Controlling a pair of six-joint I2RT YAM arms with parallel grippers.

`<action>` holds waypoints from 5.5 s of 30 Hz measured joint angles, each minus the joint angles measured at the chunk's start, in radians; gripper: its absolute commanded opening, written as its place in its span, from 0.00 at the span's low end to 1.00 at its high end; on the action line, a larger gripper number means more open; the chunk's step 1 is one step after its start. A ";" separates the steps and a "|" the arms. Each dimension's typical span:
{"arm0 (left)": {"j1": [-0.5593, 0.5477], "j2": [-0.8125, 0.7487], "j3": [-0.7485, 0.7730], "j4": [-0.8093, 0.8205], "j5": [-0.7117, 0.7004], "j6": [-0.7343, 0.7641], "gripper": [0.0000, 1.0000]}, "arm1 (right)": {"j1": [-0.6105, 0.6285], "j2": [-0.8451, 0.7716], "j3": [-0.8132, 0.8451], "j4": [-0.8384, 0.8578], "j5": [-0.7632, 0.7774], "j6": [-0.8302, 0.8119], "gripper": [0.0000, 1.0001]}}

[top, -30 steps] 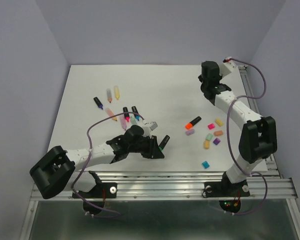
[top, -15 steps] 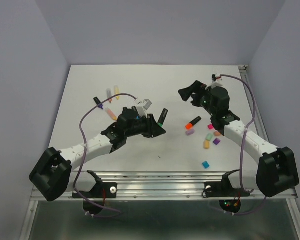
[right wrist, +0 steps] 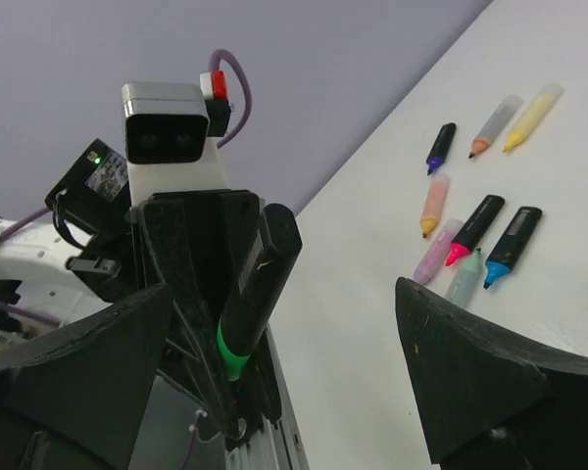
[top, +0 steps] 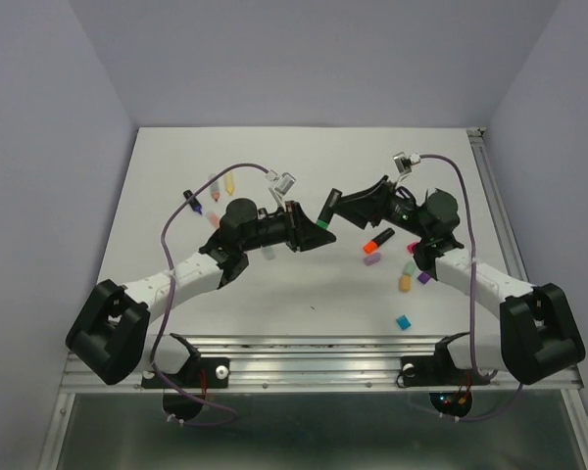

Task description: Open the pen caps

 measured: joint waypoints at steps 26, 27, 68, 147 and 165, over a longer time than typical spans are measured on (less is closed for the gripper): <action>-0.012 0.047 0.033 0.050 0.011 -0.055 0.00 | 0.116 0.112 0.018 0.208 0.103 0.127 0.62; -0.012 0.048 0.039 0.050 0.010 -0.055 0.00 | 0.118 0.111 0.019 0.207 0.103 0.124 0.59; -0.127 0.112 0.117 -0.352 -0.275 0.089 0.00 | -0.076 0.039 0.288 -0.430 0.719 -0.221 0.01; 0.217 -0.145 0.043 -0.725 -0.518 0.196 0.99 | 0.309 0.817 0.802 -0.927 0.396 -0.325 0.11; 0.224 -0.145 0.039 -0.726 -0.517 0.196 0.99 | 0.380 0.921 0.990 -1.111 0.536 -0.406 0.96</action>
